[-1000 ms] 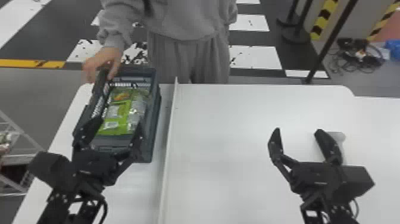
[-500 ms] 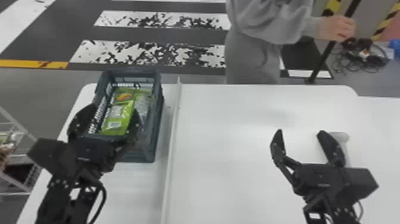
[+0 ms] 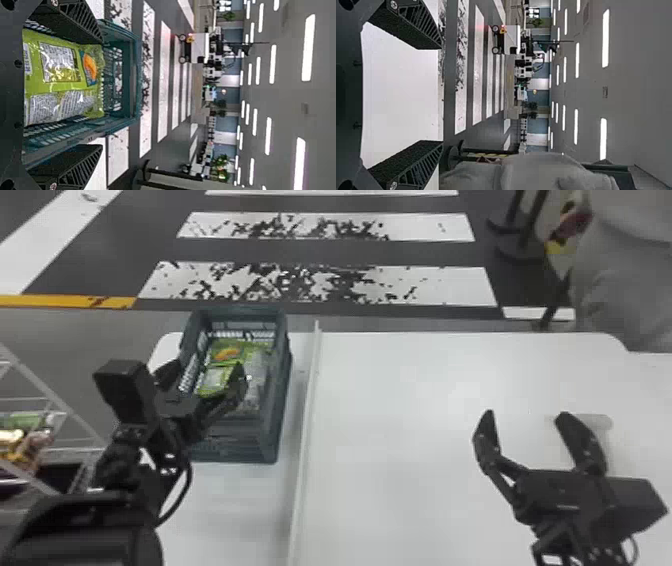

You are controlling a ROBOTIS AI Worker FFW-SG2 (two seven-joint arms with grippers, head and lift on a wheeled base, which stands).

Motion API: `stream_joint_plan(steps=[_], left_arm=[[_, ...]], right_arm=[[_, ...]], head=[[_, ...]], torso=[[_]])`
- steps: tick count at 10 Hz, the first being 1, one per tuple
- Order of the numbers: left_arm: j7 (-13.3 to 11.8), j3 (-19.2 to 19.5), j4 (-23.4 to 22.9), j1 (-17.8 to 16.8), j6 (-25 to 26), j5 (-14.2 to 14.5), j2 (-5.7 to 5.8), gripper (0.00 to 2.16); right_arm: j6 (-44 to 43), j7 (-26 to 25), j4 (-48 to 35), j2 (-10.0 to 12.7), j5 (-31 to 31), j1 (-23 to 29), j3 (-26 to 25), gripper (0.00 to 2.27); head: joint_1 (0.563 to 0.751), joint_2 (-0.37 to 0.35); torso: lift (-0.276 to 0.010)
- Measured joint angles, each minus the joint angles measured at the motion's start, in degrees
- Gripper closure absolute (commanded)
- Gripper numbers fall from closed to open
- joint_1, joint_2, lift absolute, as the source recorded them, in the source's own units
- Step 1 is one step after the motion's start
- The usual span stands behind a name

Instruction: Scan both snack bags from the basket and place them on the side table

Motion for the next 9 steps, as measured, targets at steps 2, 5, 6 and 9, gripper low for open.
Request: stream_joint_plan(steps=[2,5,6,9], left_arm=[[-0.88,0.95,2.22,-6.21,11.65,-1.3,0.0,0.06],[-2.36,0.61,7.84,-15.88,24.59,-5.35,0.0,0.07],[-2.61,0.21,10.22,-18.54,27.12,-6.65,0.0,0.08],[-3.35,-1.66,18.09,-24.92,33.65,-8.74,0.43,0.23]], right_arm=[[0.91,0.0,0.08,0.0,0.27,-0.14,-0.04,0.08],[1.54,0.0,0.5,0.0,0.27,-0.36,-0.45,0.08],[1.58,0.0,0.78,0.0,0.26,-0.53,-0.55,0.08],[1.63,0.0,1.38,0.0,0.25,-0.88,-0.76,0.08]], head=[[0.695,0.072],[0.695,0.068],[0.695,0.066],[0.695,0.048]], torso=[[-0.075],[-0.075],[-0.075],[-0.075]])
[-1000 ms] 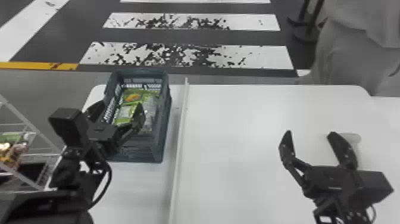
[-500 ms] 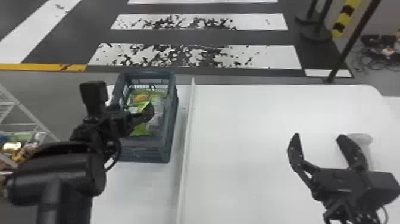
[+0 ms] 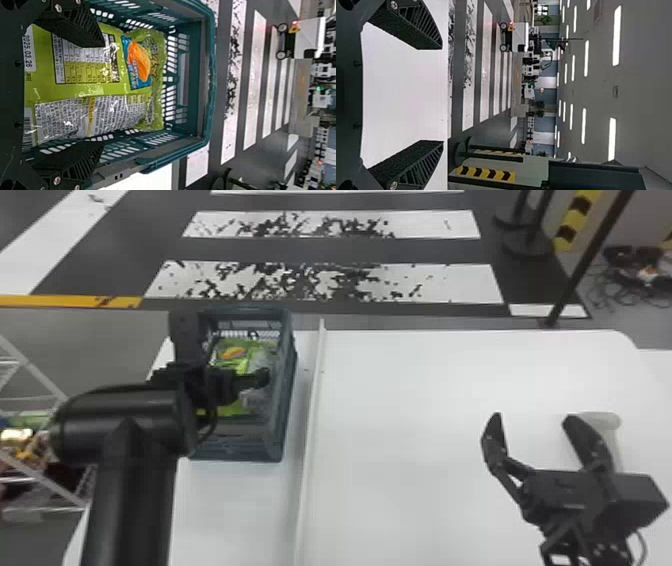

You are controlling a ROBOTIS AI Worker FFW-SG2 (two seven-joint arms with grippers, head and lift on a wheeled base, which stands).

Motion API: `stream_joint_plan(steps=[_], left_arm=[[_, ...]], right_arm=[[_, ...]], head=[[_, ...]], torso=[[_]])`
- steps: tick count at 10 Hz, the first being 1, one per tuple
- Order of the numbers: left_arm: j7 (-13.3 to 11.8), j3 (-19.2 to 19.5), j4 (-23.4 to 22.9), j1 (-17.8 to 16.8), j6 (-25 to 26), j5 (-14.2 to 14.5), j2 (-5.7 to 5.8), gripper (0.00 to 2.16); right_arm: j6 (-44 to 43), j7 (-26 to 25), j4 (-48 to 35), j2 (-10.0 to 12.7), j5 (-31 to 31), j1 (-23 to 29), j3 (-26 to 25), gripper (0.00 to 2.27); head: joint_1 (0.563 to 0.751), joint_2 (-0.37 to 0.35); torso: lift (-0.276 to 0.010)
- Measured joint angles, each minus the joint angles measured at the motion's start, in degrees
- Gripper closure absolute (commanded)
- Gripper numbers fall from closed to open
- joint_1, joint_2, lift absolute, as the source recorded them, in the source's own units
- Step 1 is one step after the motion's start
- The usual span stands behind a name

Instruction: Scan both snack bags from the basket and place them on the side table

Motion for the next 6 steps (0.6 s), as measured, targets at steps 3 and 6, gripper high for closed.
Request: stream_joint_plan(steps=[3,6], left_arm=[[-6.14,-0.71,4.46,-2.64,2.35,-1.23,0.65,1.43],[-10.87,0.35,4.45,-1.96,4.15,-1.3,0.61,2.14]], right_arm=[[0.1,0.0,0.55,0.0,-0.21,-0.39,-0.3,0.08],[0.1,0.0,1.16,0.0,-0.3,-0.83,-0.24,0.08]], head=[[0.695,0.025],[0.695,0.01]], torso=[[-0.075],[-0.075]])
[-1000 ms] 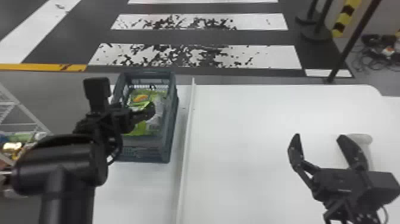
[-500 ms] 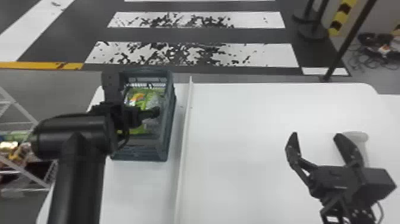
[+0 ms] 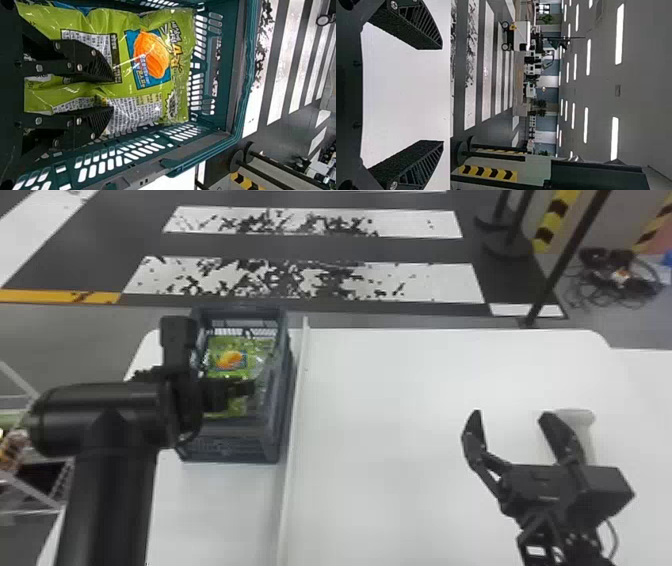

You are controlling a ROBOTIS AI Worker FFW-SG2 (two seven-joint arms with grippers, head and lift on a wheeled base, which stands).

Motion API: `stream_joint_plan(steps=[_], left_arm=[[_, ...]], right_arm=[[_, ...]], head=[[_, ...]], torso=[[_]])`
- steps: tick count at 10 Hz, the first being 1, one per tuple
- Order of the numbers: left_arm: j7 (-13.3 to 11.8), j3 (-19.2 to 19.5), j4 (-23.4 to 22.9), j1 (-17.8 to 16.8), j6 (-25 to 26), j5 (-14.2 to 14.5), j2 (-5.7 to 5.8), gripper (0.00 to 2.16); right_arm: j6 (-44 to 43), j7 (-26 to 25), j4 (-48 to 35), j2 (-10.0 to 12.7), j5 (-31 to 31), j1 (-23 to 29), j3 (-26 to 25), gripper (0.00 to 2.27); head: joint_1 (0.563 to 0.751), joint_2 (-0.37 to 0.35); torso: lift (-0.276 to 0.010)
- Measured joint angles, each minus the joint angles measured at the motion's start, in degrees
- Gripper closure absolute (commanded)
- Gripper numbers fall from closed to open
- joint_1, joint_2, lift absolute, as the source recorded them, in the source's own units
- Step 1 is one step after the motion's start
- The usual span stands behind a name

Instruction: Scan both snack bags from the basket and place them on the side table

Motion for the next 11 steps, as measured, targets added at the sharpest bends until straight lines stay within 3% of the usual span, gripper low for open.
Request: stream_joint_plan(steps=[3,6,11], left_arm=[[-3.06,3.86,-5.79,2.68,2.67,0.87,0.06,2.14],[-4.37,7.76,-12.13,5.19,3.47,2.86,0.57,2.14],[-4.49,14.15,-19.83,8.57,3.49,14.6,0.48,2.14]], right_arm=[[-0.03,0.0,-0.08,0.0,-0.03,0.09,-0.03,0.08],[-0.18,0.0,-0.21,0.0,0.03,0.11,0.2,0.08],[-0.2,0.0,-1.21,0.0,0.3,0.86,0.28,0.08]], head=[[0.695,0.034],[0.695,0.07],[0.695,0.085]], torso=[[-0.075],[-0.075],[-0.075]])
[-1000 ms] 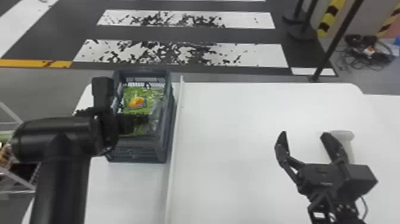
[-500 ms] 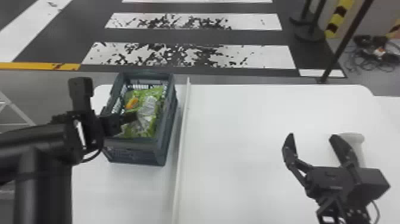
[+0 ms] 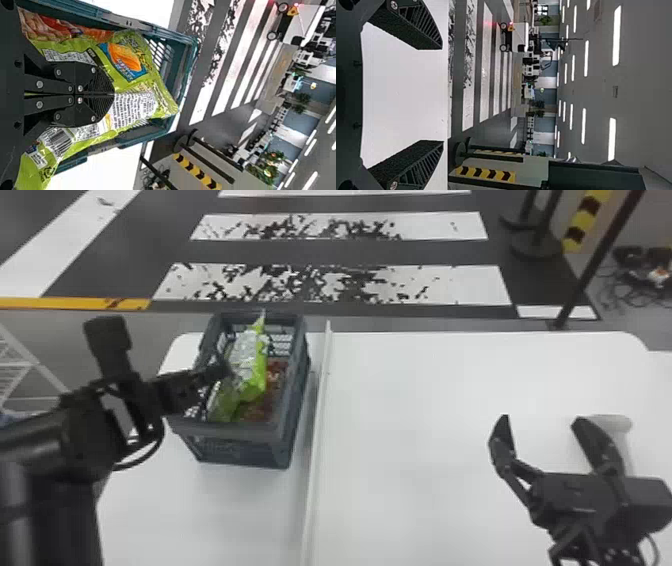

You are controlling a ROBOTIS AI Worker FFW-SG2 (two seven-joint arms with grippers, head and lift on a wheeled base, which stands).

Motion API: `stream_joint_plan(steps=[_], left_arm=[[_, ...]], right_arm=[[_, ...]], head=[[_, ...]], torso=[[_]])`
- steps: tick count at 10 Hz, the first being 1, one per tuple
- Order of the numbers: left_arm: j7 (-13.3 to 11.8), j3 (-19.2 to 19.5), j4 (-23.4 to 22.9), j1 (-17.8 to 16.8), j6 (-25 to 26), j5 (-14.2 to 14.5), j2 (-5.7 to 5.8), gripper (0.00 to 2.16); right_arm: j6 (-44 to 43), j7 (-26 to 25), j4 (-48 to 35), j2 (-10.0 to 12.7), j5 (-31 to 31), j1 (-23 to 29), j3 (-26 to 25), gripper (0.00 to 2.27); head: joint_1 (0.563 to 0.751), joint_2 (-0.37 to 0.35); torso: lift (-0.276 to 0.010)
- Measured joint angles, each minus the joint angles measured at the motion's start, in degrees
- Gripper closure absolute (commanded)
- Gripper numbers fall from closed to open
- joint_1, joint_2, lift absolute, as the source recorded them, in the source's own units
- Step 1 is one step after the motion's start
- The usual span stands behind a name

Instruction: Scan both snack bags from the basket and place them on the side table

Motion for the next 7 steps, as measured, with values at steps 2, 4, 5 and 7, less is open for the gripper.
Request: stream_joint_plan(steps=[2,4,5,7], left_arm=[[0.17,1.36,-3.29,1.13,0.0,3.09,-0.27,2.14],[0.45,1.66,-7.1,1.92,0.26,4.26,-0.78,2.14],[0.63,1.71,-9.16,2.1,0.97,5.03,-1.27,2.14],[1.28,1.86,-14.34,2.71,3.97,8.32,-1.5,2.14]], right_arm=[[0.03,0.0,-0.35,0.0,0.15,0.2,0.07,0.08],[0.01,0.0,-0.46,0.0,0.18,0.38,0.07,0.08],[-0.07,0.0,-0.47,0.0,0.2,0.51,0.06,0.08],[-0.15,0.0,-0.74,0.0,0.39,0.67,0.01,0.08]], head=[[0.695,0.085],[0.695,0.081],[0.695,0.075],[0.695,0.059]], torso=[[-0.075],[-0.075],[-0.075],[-0.075]])
